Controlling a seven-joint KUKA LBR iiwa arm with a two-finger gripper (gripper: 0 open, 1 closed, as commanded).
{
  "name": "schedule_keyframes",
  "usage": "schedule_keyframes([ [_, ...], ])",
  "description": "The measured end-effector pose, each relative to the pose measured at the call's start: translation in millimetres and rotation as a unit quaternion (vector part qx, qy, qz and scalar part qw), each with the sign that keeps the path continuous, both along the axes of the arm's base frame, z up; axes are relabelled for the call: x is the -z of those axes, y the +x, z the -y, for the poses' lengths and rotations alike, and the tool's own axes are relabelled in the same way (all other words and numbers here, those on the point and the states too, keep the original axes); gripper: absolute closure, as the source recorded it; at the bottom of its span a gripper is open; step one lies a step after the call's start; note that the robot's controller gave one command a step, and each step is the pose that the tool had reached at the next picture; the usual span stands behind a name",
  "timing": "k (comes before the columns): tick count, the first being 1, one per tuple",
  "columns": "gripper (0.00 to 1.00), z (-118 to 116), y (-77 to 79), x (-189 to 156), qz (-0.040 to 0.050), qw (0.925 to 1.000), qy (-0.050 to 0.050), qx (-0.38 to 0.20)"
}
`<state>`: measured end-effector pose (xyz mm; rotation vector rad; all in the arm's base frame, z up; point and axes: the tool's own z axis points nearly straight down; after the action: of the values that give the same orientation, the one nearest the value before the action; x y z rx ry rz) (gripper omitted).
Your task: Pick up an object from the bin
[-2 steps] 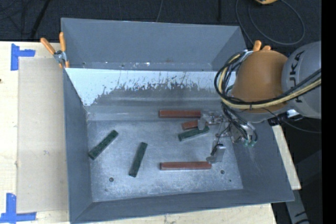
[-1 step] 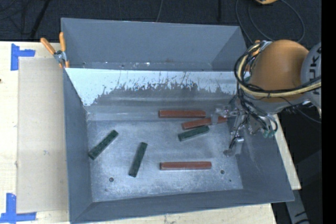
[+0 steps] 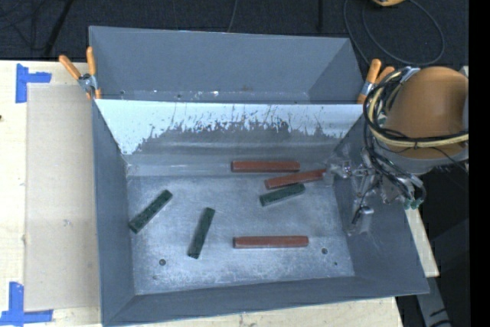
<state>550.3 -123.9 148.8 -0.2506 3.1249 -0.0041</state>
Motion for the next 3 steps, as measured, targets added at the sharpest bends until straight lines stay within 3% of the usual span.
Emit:
schedule_keyframes([
  [1,0.0,-49,-32.5,56,-0.0013,0.9999,0.0,0.012],
  [2,0.0,-98,-43.2,104,-0.003,0.9999,0.001,0.009],
  [3,1.0,-122,-47.5,79,-0.0035,1.0,0.001,0.009],
])
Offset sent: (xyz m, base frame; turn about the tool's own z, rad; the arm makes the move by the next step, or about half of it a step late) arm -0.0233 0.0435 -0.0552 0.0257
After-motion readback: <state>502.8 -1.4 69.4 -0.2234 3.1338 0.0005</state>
